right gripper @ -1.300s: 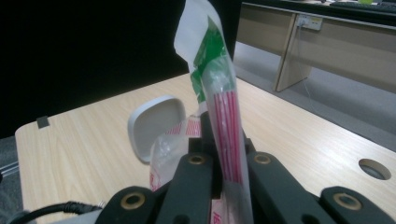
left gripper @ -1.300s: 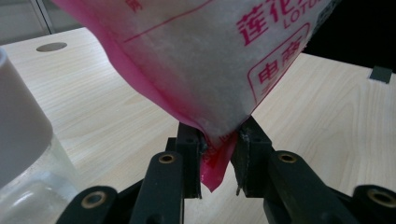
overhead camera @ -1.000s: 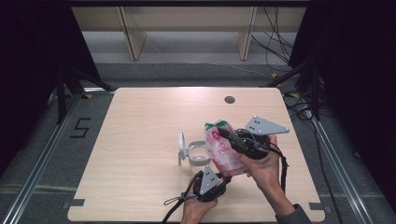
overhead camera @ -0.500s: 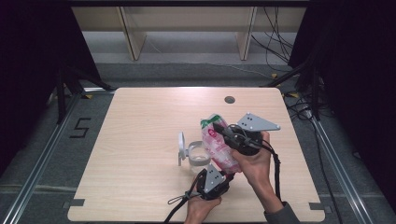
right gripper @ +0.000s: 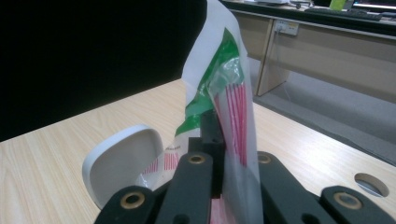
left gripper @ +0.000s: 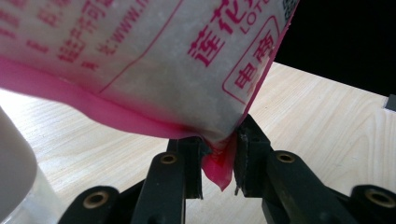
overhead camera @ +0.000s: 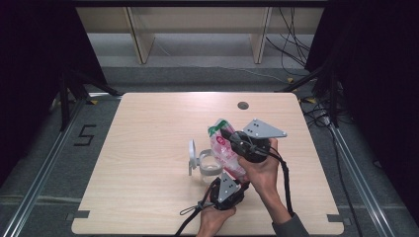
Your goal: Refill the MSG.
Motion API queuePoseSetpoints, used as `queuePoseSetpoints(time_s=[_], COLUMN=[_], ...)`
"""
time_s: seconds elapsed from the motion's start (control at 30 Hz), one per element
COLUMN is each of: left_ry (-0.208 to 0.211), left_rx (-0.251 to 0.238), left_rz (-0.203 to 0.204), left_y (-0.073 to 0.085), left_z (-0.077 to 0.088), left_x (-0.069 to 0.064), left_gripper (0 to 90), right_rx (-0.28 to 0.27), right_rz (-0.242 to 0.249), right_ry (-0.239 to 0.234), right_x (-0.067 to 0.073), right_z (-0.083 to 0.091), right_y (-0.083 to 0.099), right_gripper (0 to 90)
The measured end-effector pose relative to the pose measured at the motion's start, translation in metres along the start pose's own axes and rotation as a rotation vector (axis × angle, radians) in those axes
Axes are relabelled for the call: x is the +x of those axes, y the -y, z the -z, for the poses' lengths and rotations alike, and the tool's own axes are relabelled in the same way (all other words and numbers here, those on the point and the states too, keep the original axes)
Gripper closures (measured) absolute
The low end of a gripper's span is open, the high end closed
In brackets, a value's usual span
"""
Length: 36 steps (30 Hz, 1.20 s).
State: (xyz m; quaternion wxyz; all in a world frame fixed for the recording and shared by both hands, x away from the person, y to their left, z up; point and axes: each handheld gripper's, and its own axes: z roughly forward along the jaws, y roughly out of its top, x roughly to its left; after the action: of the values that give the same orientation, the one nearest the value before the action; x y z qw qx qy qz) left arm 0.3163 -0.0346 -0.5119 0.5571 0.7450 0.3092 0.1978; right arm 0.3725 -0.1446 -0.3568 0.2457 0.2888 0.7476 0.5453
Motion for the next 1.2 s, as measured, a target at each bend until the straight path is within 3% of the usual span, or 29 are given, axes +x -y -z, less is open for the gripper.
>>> queuePoseSetpoints(time_s=[0.27, 0.37, 0.4, 0.57, 0.87, 1.03, 1.2], left_ry=[0.011, 0.011, 0.011, 0.014, 0.023, 0.022, 0.018], left_rx=[-0.003, -0.010, -0.010, -0.025, -0.038, -0.042, -0.049], left_rz=[0.013, 0.015, 0.015, 0.023, 0.024, 0.025, 0.028], left_y=[0.001, 0.001, 0.001, 0.000, 0.000, 0.001, 0.001], left_z=[-0.005, -0.007, -0.007, -0.011, -0.016, -0.019, -0.020], left_x=[0.000, 0.000, 0.000, 0.000, -0.002, -0.002, -0.002], left_gripper=[74.6, 74.7, 74.7, 74.8, 75.0, 75.1, 75.2], right_rx=[0.019, 0.025, 0.024, 0.017, 0.039, 0.048, 0.053], right_rz=[-0.008, -0.014, 0.012, -0.004, -0.005, 0.026, 0.045], right_ry=[-0.009, 0.016, 0.007, 0.019, 0.002, 0.023, 0.015], right_x=[0.000, 0.002, 0.002, 0.004, 0.005, 0.006, 0.007], right_z=[-0.007, -0.011, -0.012, -0.013, -0.019, -0.021, -0.023], right_y=[0.002, 0.002, 0.002, 0.001, 0.002, 0.002, 0.002], right_gripper=[90.0, 90.0, 90.0, 90.0, 90.0, 90.0, 90.0])
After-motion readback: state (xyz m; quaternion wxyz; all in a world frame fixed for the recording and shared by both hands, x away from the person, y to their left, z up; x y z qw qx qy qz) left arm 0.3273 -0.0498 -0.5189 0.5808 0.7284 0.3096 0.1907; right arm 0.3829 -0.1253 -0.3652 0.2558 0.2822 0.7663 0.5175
